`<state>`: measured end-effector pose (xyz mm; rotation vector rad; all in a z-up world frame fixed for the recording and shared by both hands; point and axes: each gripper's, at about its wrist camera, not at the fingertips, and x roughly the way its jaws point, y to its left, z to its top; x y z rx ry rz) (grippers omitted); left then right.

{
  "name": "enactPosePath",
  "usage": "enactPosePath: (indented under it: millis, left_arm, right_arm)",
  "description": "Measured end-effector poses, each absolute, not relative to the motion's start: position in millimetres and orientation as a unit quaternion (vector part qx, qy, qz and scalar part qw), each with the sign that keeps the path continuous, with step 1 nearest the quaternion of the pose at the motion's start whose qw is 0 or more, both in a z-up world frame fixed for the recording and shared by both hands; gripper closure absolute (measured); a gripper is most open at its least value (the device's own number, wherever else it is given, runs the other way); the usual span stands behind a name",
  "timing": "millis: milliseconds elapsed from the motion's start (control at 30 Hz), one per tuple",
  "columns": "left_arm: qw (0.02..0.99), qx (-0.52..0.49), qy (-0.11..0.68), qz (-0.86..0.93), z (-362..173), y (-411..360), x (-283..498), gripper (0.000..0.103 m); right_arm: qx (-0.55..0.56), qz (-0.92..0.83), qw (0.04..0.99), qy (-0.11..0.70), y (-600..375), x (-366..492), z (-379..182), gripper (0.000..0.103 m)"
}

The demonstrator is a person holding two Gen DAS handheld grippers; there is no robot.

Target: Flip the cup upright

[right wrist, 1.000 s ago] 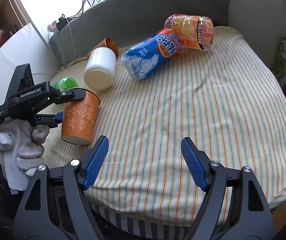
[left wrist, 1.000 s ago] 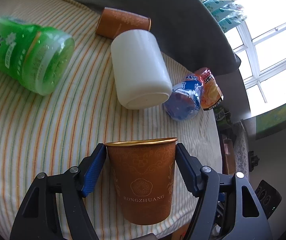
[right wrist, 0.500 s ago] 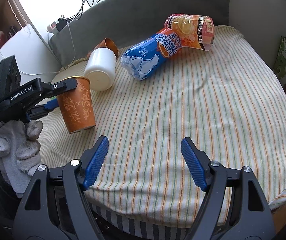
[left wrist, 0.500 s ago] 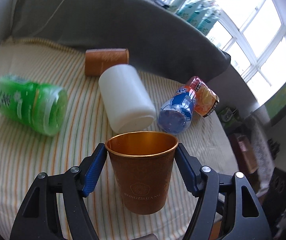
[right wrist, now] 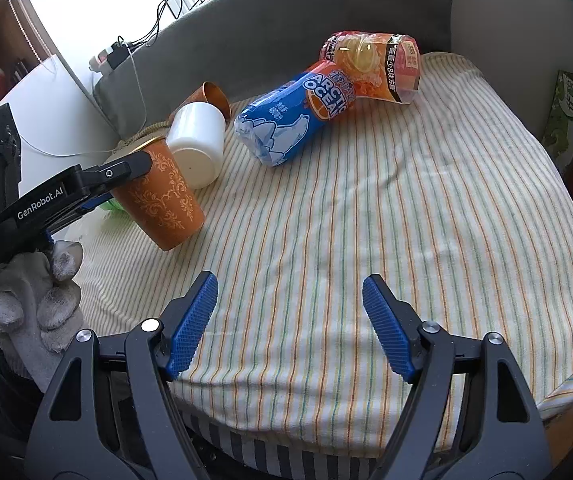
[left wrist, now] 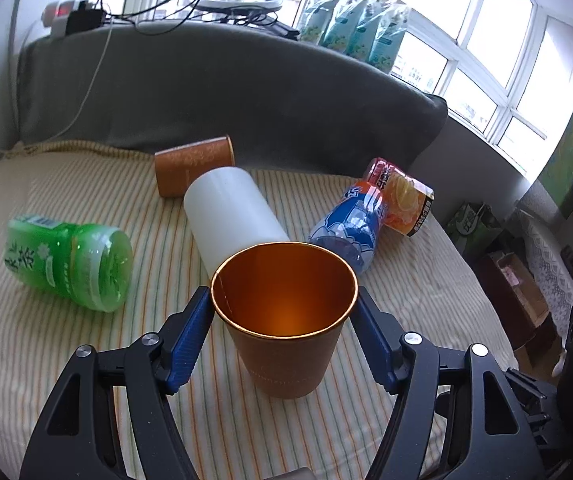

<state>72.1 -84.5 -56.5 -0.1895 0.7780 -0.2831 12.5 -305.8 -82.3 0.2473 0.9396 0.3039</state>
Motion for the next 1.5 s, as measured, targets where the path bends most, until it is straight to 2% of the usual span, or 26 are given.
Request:
enactPosePath:
  millis: [700,967,1033,1500]
  left_arm:
    - [0.924,0.005,0.353,-0.147,-65,-114,49,0.034]
    - [0.916,0.004,0.366,-0.164,-69,-116,42,0.034]
    - [0.914,0.003,0.369,-0.166,-69,-115,41,0.026]
    - [0.922,-0.003,0.354,-0.157,-57,-97,24,0.025]
  right_arm:
    - [0.120,0.139,0.877,0.443,-309,8,-77,0.025]
    - [0.120,0.141,0.880,0.438,-306,5,-74,0.025]
    - [0.118,0.141,0.880,0.437,-306,4,-73,0.025]
    - [0.120,0.141,0.896,0.403,-305,-2,-56,0.025]
